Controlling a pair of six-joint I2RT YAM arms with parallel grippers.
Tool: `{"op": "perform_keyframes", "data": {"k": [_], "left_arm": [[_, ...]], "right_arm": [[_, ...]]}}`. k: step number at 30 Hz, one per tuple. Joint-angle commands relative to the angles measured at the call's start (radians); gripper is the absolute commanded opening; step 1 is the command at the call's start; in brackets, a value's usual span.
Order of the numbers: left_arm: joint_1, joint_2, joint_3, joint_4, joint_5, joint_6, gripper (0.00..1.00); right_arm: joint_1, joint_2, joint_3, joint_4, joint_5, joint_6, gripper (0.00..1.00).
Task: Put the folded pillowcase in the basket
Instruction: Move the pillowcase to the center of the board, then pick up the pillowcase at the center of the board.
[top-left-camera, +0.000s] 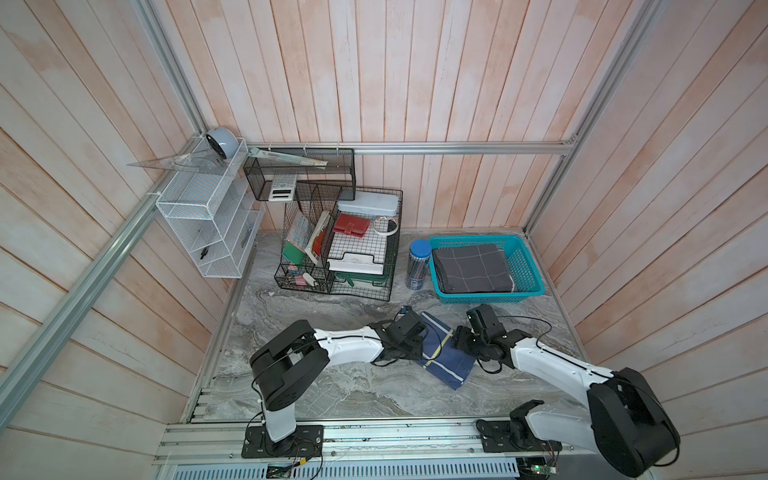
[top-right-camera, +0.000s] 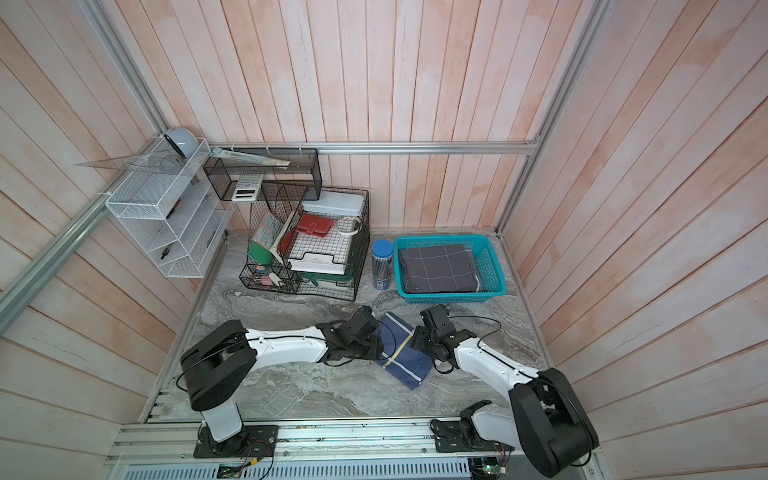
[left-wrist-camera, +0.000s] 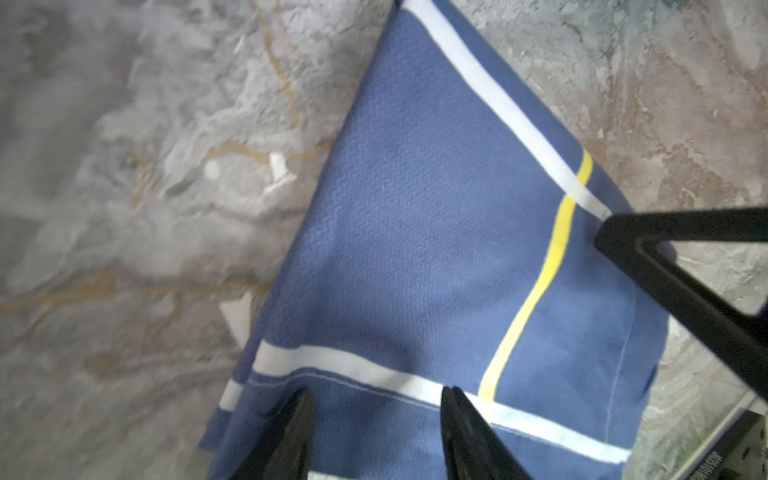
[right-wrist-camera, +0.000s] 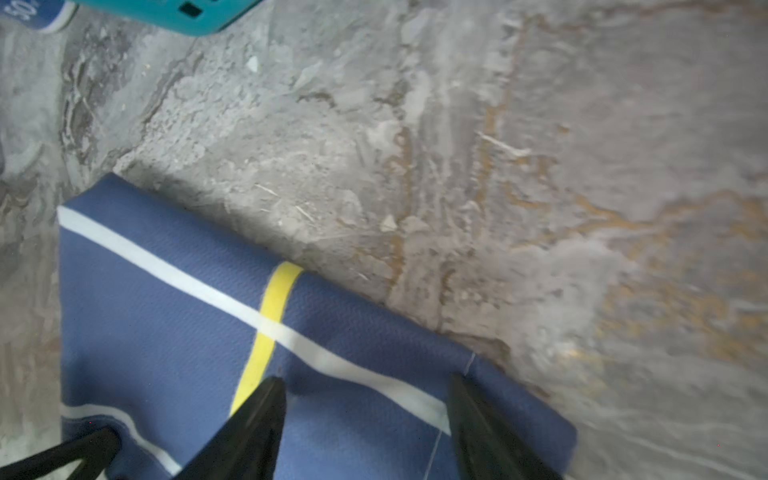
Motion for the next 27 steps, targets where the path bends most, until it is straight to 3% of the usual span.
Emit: {"op": "perform_keyframes", "data": {"k": [1,5,10,20,25,27], "left_arm": [[-0.033,-0.082,-0.101,0.023,-0.052,-0.067,0.55],[-0.017,-0.194,-0.133,-0.031,-0.163,-0.067,0.61],[0.115,-0.233,-0.136,-0.043,-0.149,-0.056,0.67],[0.146,-0.045,0.007,-0.027,-0.015,0.04,0.72],[0.124,0.038,0.058,-0.02,0.009,0.042,0.72],[0.11,0.074,0.08,-0.022,0.011,0.043,0.68]], "right_arm": [[-0.004,0.089,0.088,-0.032,-0.121,-0.102,0.68],[-0.01,0.079,0.143,-0.088,-0.091,-0.135,0.68],[-0.018,-0.026,0.126,-0.177,-0.016,-0.162,0.69],[-0.02,-0.201,-0.062,-0.198,-0.051,-0.082,0.68],[-0.02,-0.21,-0.132,-0.143,-0.115,-0.051,0.67],[-0.019,-0.191,-0.156,-0.096,-0.15,-0.035,0.65]]}}
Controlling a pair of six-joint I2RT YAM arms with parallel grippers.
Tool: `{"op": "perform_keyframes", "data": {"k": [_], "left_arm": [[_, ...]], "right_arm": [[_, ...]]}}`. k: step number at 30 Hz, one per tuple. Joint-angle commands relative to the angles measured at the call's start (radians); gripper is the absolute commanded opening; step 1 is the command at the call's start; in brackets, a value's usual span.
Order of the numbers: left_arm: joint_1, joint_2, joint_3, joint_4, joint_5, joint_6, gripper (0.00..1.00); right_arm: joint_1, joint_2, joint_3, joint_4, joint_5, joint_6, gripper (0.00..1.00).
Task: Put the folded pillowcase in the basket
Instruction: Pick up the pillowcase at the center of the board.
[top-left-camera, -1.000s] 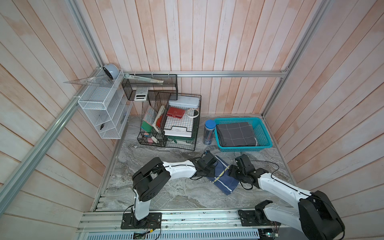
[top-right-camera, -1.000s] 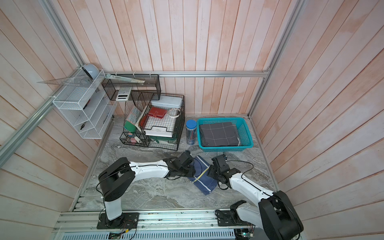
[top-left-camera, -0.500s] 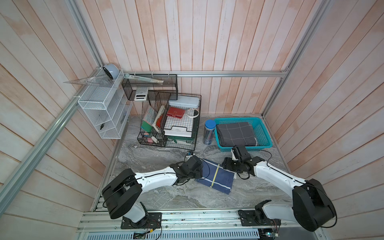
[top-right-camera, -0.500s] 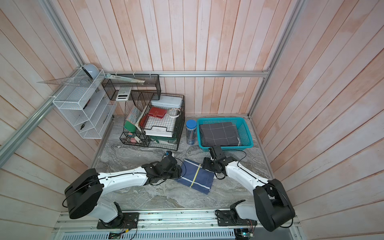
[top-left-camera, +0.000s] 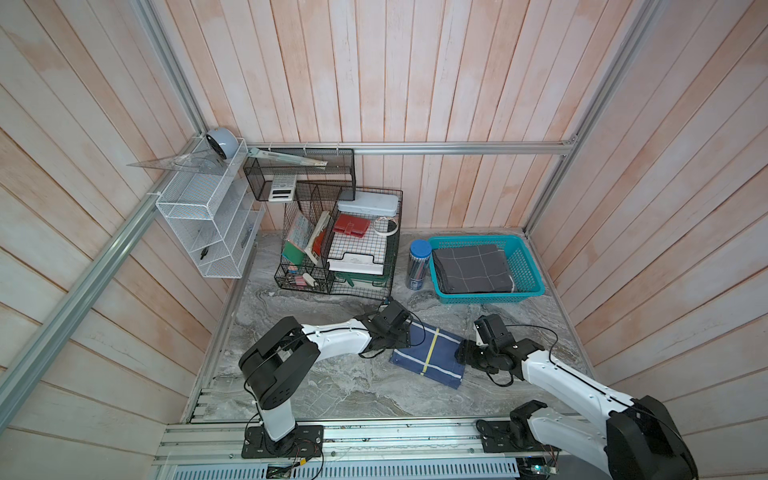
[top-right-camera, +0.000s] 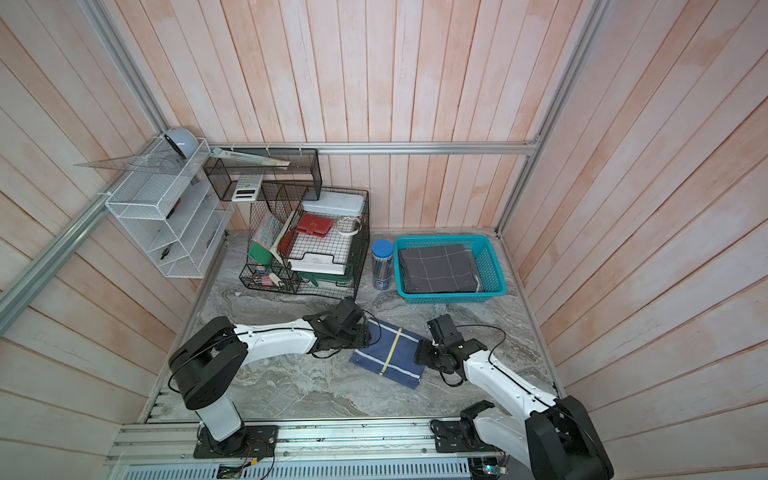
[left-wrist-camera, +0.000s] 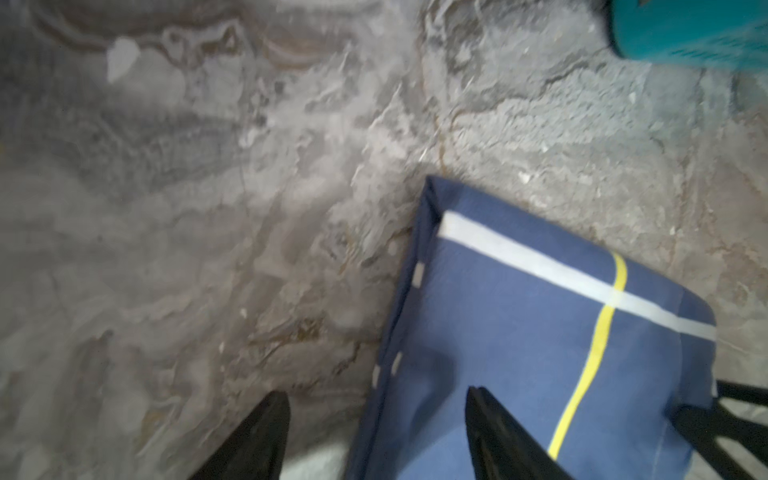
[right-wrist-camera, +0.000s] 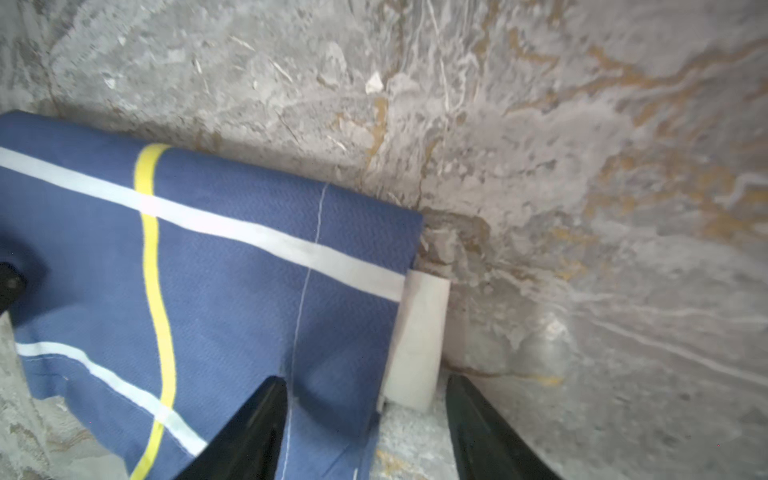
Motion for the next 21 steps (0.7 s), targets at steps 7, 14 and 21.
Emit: {"op": "perform_keyframes", "data": {"k": [7,14,21], "left_arm": [[-0.051,0.071,0.052,0.011,0.019,-0.014,0.34],[-0.09,-0.011,0.082,-0.047,-0.047,-0.028,0.0],[-0.138,-0.122,0.168,-0.109,-0.144,-0.034,0.0]], "right_arm": [[0.0,0.059,-0.023,0.072,-0.055,0.034,0.31],[-0.001,-0.055,0.068,-0.034,0.062,-0.01,0.0],[-0.011,-0.25,0.132,-0.104,0.288,-0.04,0.0]]}}
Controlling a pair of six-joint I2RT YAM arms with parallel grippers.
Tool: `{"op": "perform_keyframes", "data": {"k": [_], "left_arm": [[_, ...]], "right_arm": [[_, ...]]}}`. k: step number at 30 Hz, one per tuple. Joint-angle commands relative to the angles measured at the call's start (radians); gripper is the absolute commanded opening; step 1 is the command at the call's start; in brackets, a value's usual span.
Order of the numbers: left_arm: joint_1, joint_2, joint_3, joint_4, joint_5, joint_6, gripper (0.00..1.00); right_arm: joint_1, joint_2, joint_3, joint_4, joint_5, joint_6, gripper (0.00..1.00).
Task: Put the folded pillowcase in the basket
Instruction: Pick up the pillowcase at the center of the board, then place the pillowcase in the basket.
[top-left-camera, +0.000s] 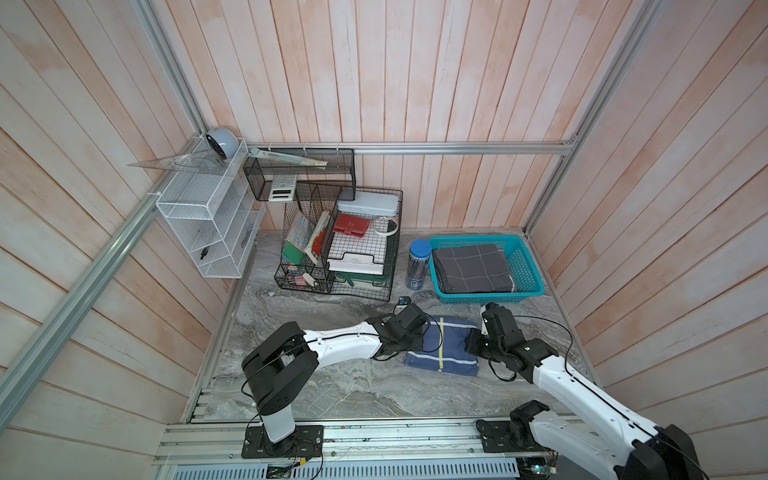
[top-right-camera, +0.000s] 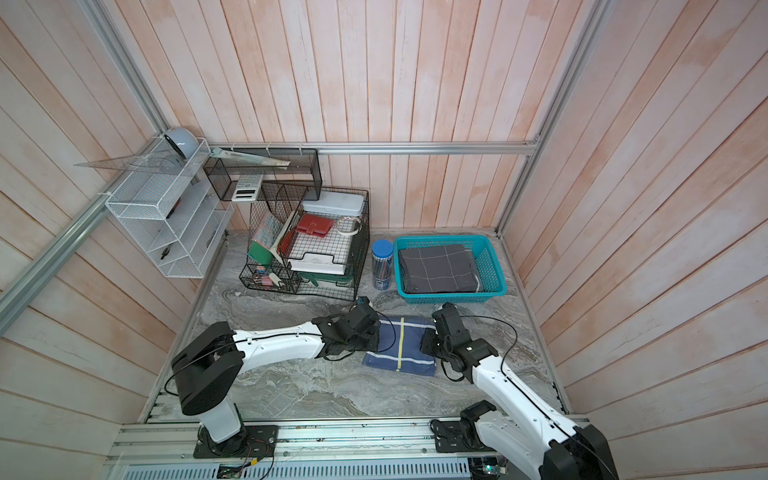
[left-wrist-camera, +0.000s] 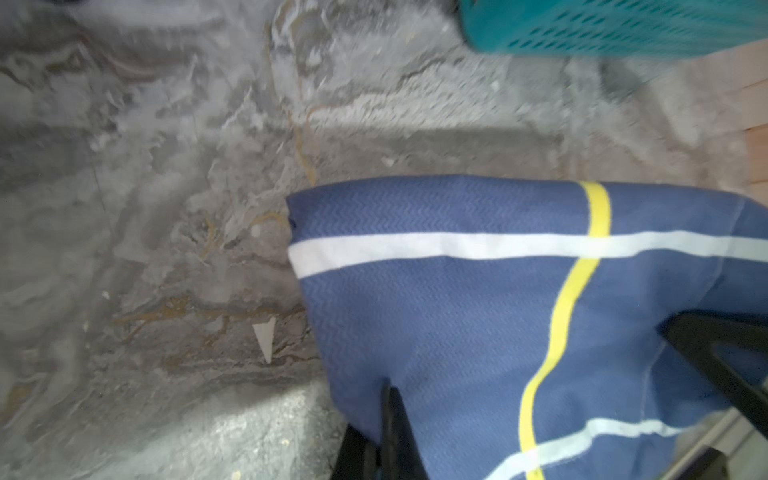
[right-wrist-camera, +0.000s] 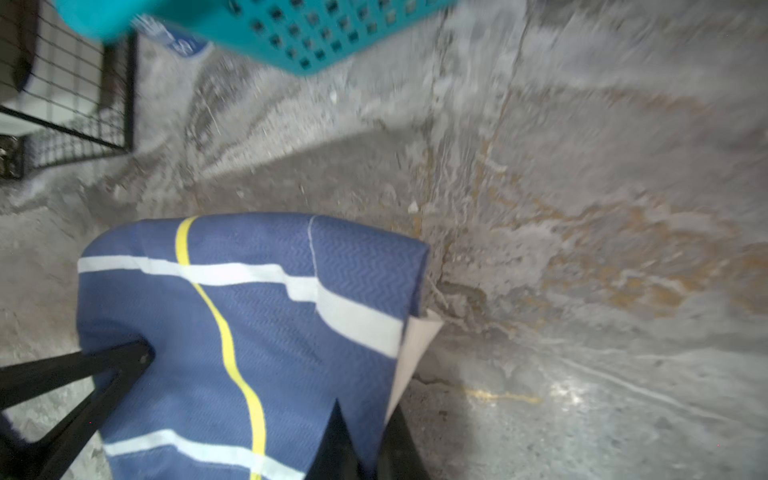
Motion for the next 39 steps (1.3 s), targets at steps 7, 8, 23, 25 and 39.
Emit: {"op": "perform_keyframes", "data": {"k": [7,8,23,25,39], "left_arm": [[-0.051,-0.082,0.231,-0.06,-0.164,0.044,0.0],[-0.052,-0.071,0.264,-0.063,-0.181,0.056,0.0],[0.026,0.426,1.086,-0.29,-0.237,0.139,0.0],[0.041,0.49,1.157,-0.291,-0.228,0.132,0.0],[0.123,0.864,1.529,-0.264,-0.169,0.034,0.0]], "right_arm": [[-0.117,-0.085,0.175,-0.054,0.2,-0.123,0.0],[-0.152,-0.057,0.198,-0.037,0.181,-0.128,0.0],[-0.479,0.455,0.497,0.345,-0.053,-0.089,0.0],[-0.51,0.536,0.552,0.338,-0.104,-0.063,0.0],[-0.559,0.951,0.838,0.326,-0.213,-0.085,0.0]]}}
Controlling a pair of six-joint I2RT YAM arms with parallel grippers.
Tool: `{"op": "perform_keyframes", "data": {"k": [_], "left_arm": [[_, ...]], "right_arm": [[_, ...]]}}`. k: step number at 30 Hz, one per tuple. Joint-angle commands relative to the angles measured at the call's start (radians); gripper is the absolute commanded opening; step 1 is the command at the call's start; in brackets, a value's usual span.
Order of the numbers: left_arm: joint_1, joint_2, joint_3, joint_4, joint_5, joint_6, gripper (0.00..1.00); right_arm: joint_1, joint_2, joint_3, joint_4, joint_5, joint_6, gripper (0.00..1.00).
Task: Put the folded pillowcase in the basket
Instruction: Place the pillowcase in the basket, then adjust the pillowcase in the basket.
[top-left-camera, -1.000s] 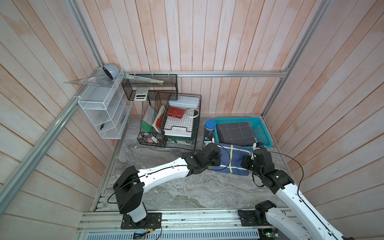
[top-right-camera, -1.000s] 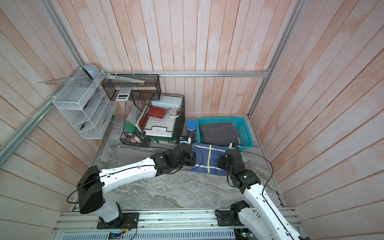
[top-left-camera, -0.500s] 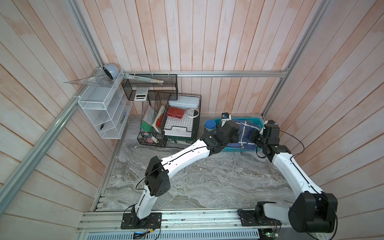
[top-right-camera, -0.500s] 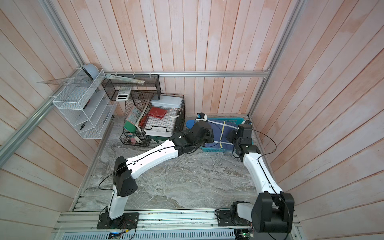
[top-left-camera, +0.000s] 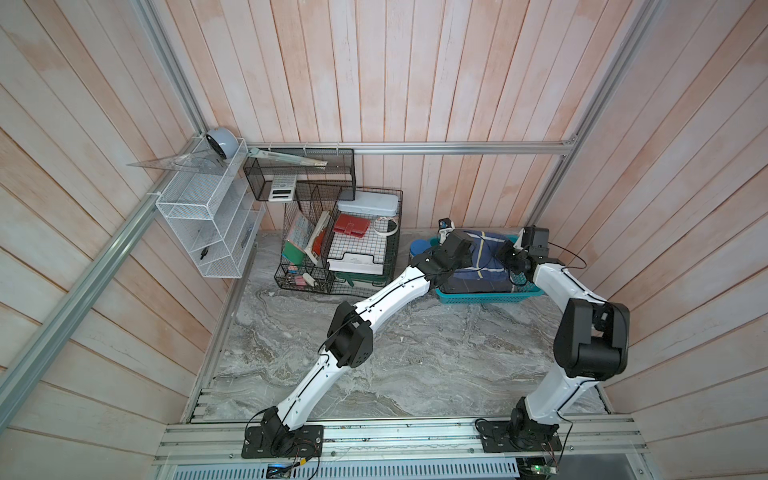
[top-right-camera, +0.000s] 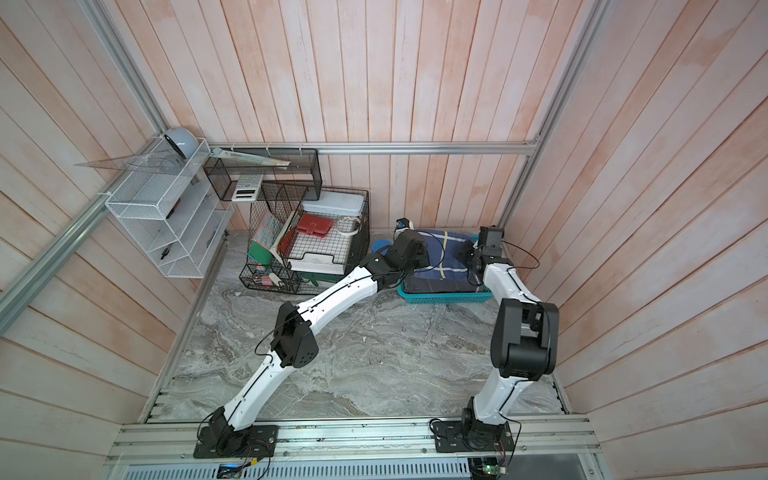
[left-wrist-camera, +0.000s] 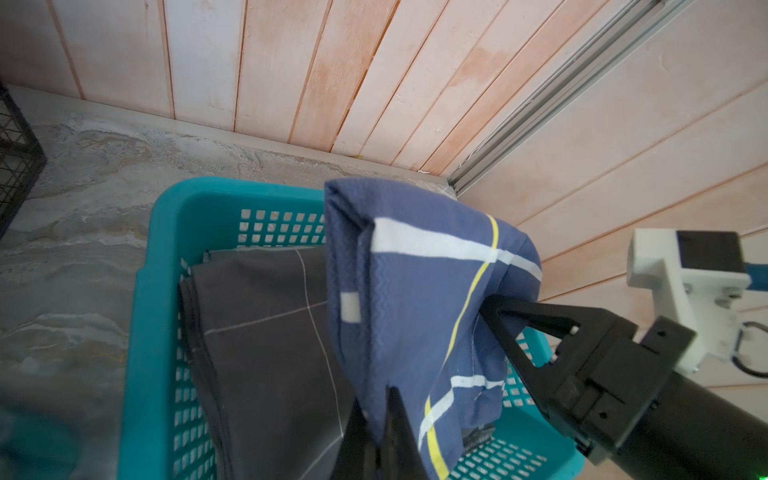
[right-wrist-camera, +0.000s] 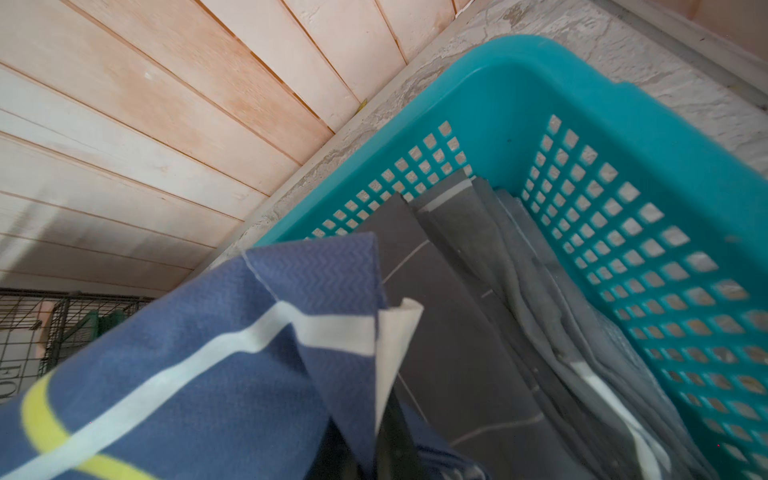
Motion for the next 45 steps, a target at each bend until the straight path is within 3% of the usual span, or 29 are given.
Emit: {"op": "perform_keyframes", "data": {"k": [1,8,11,13,16,20,29,45], "left_arm": [[0.013,0.039,0.045,-0.032,-0.015,-0.045,0.0],[0.017,0.049,-0.038,-0.029,-0.02,-0.119,0.0],[0.019,0.065,-0.021,-0.053,-0.036,-0.12,0.0],[0.021,0.071,-0.012,-0.073,-0.04,-0.121,0.08],[0.023,0.07,-0.015,-0.087,-0.022,-0.124,0.3],[0.022,0.046,-0.035,-0.092,0.005,-0.136,0.47],[0.016,-0.074,-0.143,-0.039,0.023,-0.118,0.58],[0.011,-0.169,-0.265,0.024,0.056,-0.102,0.65]], "right_arm": [[-0.026,0.06,0.056,0.002,0.004,-0.004,0.0],[-0.026,0.173,0.133,-0.061,-0.033,-0.01,0.02],[-0.027,0.195,0.15,-0.075,-0.033,-0.016,0.12],[-0.026,0.194,0.16,-0.089,-0.028,-0.026,0.23],[-0.027,0.177,0.174,-0.115,0.001,-0.05,0.4],[-0.026,0.147,0.188,-0.147,0.045,-0.09,0.48],[-0.032,0.172,0.219,-0.172,0.094,-0.152,0.67],[-0.031,0.337,0.362,-0.235,-0.006,-0.165,0.61]]}}
